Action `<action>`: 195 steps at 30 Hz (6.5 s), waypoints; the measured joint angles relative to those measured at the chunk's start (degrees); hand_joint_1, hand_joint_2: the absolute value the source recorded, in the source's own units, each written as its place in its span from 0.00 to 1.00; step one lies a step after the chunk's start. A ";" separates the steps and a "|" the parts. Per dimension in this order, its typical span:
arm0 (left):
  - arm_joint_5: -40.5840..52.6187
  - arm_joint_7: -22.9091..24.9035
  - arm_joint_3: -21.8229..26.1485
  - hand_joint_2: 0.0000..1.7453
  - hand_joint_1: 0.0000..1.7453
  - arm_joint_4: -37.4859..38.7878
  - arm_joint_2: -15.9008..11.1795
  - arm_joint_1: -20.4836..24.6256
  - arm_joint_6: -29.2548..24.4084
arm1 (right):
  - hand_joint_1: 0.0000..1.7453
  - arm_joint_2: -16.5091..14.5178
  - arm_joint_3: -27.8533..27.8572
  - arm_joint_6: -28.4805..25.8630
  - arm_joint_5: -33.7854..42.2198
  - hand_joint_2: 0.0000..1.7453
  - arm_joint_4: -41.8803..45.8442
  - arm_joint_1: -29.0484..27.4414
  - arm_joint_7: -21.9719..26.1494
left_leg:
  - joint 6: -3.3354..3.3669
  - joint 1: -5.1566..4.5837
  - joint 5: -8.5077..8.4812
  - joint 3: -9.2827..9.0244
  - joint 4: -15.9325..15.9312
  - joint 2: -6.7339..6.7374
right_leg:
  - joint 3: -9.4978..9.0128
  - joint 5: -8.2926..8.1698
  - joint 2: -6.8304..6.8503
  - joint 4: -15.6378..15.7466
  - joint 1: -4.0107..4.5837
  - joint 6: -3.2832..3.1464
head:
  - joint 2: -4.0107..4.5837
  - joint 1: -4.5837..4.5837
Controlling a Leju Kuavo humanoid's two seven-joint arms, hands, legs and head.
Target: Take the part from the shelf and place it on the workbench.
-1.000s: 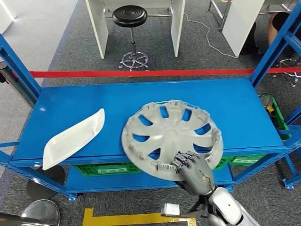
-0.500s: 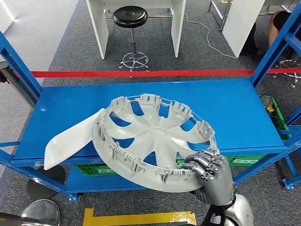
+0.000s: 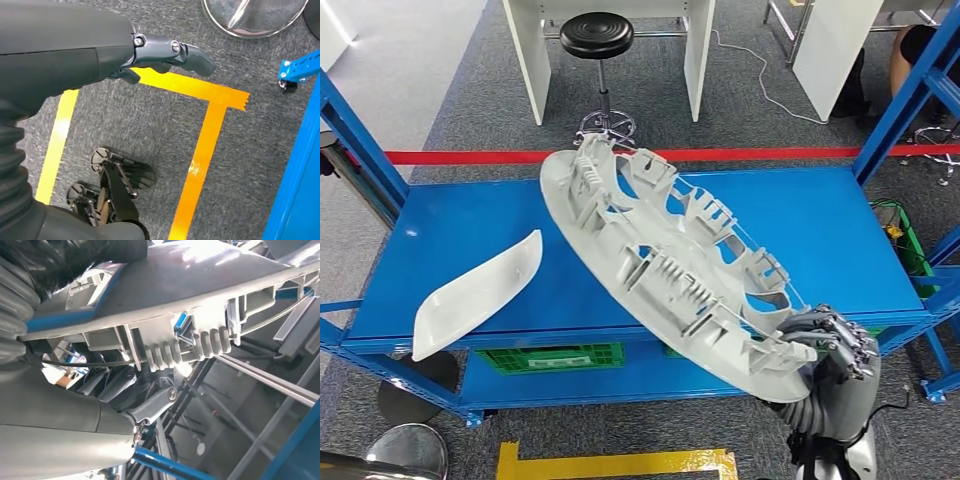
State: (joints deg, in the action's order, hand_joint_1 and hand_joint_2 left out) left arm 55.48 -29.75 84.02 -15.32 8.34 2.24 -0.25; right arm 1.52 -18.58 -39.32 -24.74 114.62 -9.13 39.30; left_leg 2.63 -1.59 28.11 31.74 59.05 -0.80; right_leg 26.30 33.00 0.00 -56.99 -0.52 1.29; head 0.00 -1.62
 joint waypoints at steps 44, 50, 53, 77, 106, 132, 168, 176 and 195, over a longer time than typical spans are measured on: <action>-1.21 -6.32 1.77 0.00 0.00 -0.66 0.25 0.06 3.34 | 1.00 2.11 -2.40 0.02 -5.91 1.00 3.96 -2.17 0.04 | 0.35 -0.23 0.10 0.06 0.12 -0.01 | 0.00 -0.21 0.01 0.38 -0.15 0.36 | 0.00 0.03; -1.45 -6.07 1.77 0.00 0.00 -0.66 0.36 0.29 2.76 | 1.00 2.65 -2.65 0.01 -5.51 1.00 3.63 -1.21 0.04 | 1.29 0.75 -0.88 -0.65 -2.06 0.15 | 6.06 5.08 -0.03 -10.52 -0.26 1.20 | 0.00 -0.31; -1.45 -6.07 1.78 0.00 0.00 -0.66 0.38 0.28 2.64 | 1.00 3.04 -2.79 0.02 -5.48 1.00 3.32 -1.16 0.04 | 0.92 1.10 -0.55 -0.86 -1.93 0.07 | 9.91 3.87 0.01 -14.78 -0.85 1.99 | 0.00 -0.31; -1.44 -6.14 1.84 0.00 0.00 -0.72 -0.13 0.51 2.08 | 1.00 3.73 -3.14 -0.08 -5.42 1.00 2.75 -0.14 -0.11 | -2.37 1.07 -0.72 2.58 0.95 0.16 | 5.34 -2.14 0.19 -3.12 -0.21 -0.54 | -0.02 0.32; -1.70 -6.44 1.85 0.00 0.00 -0.73 -0.47 0.67 2.49 | 1.00 6.64 -5.00 -0.09 -3.17 1.00 2.80 0.62 -1.11 | -1.79 1.01 -0.83 2.22 0.78 0.72 | 6.01 -3.70 0.22 -2.59 -0.80 0.14 | -0.02 0.10; -2.05 -6.11 1.88 0.00 0.00 -0.73 -0.04 0.65 2.47 | 1.00 6.63 -5.04 -0.09 -4.57 1.00 2.75 0.28 -1.68 | -0.69 0.56 -0.62 1.99 0.70 0.54 | 5.49 -4.27 -0.09 -1.38 -1.28 1.56 | -0.02 0.57; -2.30 -5.88 2.21 0.00 0.00 -0.73 0.18 1.12 1.69 | 1.00 6.89 -5.27 -0.09 -5.50 1.00 2.49 1.32 -2.87 | -0.21 1.67 -0.08 -1.88 -2.26 0.92 | 9.36 -3.76 0.07 -4.40 -0.66 1.53 | -0.01 0.56; -0.87 -4.61 2.21 0.00 0.00 -0.73 0.03 0.94 1.40 | 1.00 6.91 -5.56 -0.09 -5.90 1.00 2.32 0.93 -3.97 | 0.11 0.81 -3.35 2.75 -1.46 1.02 | 3.93 -1.41 0.09 -5.91 -0.37 0.92 | -0.02 0.14; 1.07 -5.10 1.61 0.00 0.00 -0.73 -2.02 0.98 1.23 | 1.00 6.91 -5.83 -0.09 -6.91 1.00 2.03 0.09 -4.43 | -2.51 1.79 2.96 -4.84 -2.05 0.49 | 8.63 -8.05 0.48 -1.28 -0.40 0.53 | -0.02 0.57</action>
State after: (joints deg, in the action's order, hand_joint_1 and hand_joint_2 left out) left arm 56.55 -34.85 85.62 -16.04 6.32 3.22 0.98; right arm 8.44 -24.41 -39.41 -31.65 116.65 -9.04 34.87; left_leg 0.12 0.20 31.07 26.91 57.00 -0.31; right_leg 34.93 24.95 0.49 -58.27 -0.92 1.82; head -0.02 -1.04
